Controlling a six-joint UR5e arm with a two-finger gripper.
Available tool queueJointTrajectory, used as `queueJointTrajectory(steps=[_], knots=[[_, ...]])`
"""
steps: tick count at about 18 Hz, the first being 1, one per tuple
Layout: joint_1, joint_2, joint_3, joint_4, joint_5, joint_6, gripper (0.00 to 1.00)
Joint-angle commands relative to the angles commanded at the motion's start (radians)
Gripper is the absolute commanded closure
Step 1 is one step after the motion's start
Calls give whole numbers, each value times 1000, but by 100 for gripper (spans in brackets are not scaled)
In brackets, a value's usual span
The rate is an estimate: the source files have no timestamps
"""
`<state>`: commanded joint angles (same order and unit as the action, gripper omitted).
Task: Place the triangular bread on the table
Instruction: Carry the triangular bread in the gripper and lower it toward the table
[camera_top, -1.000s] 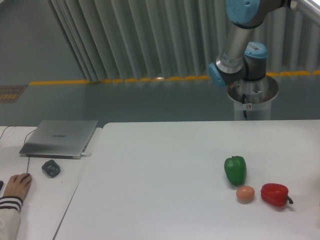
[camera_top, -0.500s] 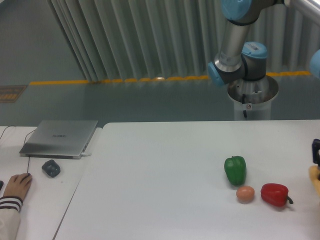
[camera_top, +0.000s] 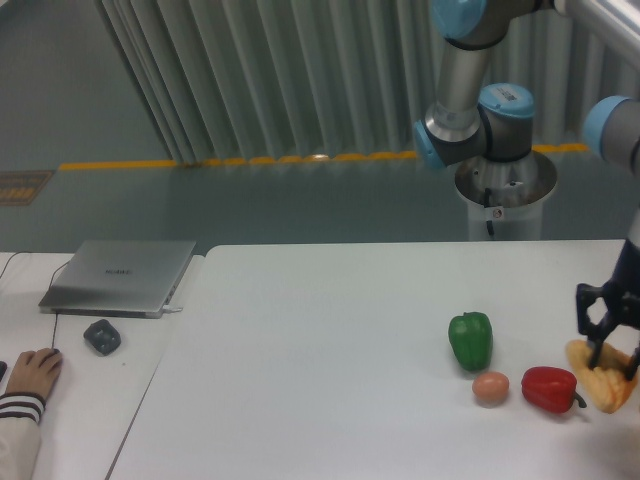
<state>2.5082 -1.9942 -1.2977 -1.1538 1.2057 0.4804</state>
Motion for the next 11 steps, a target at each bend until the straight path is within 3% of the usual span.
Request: queueJointTrajectory(steps=[4,11], knots=[[-58,-9,-21,52,5,-40,55],[-106,-32,-40,75,21,-71,54]])
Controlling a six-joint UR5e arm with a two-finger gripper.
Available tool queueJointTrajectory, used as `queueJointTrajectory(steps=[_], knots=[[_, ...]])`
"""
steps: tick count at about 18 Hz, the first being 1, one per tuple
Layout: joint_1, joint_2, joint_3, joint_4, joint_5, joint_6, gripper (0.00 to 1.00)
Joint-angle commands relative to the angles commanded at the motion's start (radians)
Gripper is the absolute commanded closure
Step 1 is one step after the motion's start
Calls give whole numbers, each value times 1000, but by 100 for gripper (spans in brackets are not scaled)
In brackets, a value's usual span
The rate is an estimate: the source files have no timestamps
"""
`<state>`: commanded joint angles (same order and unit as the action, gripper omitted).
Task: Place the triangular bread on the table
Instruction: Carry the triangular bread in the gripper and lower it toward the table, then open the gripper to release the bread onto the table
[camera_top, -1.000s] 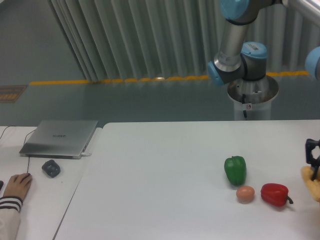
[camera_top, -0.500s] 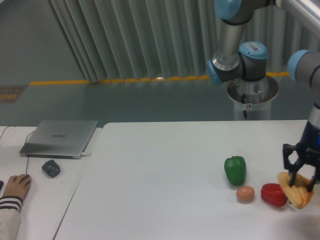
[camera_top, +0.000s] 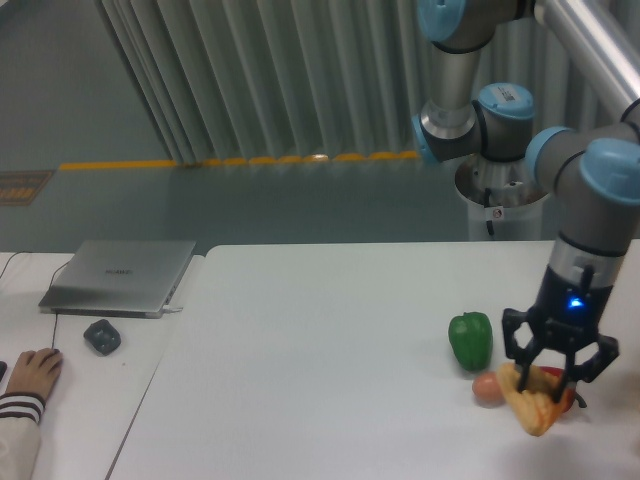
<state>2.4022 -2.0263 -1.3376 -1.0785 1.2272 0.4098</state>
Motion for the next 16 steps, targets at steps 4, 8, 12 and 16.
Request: queueJointTrajectory(steps=[4,8,12,16], knots=[[-38,-20,-15,17,102,-39,54],[-55,-32,-32,19,146,-35,54],[-57,-43,-37,32,163,-42,54],[-57,-55,-34,103,163,-103,53]])
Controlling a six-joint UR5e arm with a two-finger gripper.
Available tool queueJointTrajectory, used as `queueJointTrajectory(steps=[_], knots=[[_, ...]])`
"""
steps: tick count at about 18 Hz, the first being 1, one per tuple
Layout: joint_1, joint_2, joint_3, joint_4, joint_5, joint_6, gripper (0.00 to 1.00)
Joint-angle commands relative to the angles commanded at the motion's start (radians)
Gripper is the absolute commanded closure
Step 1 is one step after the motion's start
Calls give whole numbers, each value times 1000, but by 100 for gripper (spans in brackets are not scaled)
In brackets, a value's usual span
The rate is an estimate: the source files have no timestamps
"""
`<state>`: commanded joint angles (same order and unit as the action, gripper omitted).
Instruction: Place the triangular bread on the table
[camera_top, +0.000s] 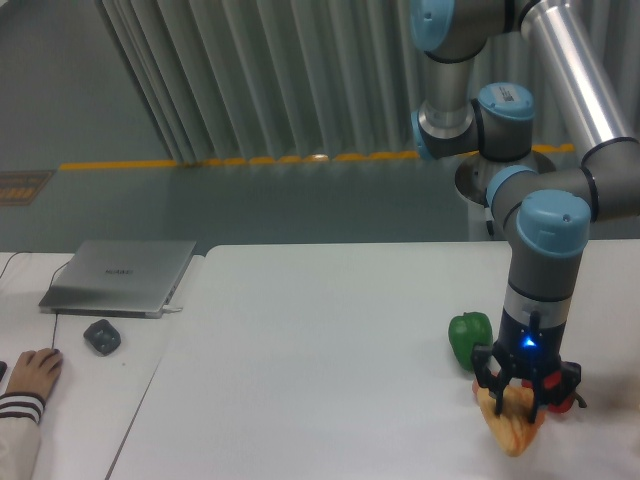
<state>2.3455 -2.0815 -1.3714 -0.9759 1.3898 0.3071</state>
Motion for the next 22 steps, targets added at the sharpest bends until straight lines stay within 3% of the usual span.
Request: queueJointTrajectory(steps=[3,9,11,12,14,19,22], knots=[[-12,-9,2,39,2,-28,52],[-37,-21,-5,43,47,-25,50],[-40,-23,-5,42,60,-25,45],[-40,-23,-6,43,61,-23,38],[-40,-22,-11,43,67,-11,0],[-40,-17,-17,43,87,6,0],[-38,-3,-35,36,124,93,0]])
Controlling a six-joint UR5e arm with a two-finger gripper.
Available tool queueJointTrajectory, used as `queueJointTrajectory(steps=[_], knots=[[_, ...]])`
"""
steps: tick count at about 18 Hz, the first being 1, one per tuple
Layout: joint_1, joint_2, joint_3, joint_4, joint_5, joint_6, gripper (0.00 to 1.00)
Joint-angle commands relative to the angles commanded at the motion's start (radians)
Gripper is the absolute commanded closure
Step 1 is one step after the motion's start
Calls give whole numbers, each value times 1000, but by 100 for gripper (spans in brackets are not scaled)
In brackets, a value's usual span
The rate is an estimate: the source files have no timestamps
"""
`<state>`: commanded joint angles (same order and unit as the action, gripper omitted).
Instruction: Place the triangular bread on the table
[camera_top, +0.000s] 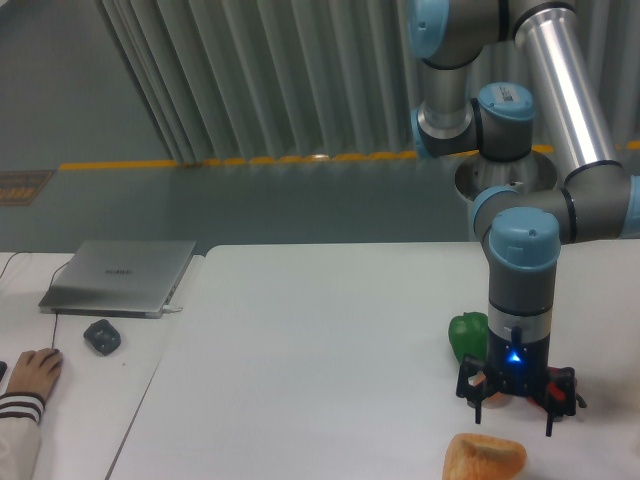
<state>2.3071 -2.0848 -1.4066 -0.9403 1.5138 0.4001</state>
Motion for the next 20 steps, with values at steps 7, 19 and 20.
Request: queueJointTrajectory(steps=[7,19,20], knots=[[2,51,-29,-26,89,319,0],[41,127,-48,-121,112,647,0],[46,130,-49,-141,112,692,0]])
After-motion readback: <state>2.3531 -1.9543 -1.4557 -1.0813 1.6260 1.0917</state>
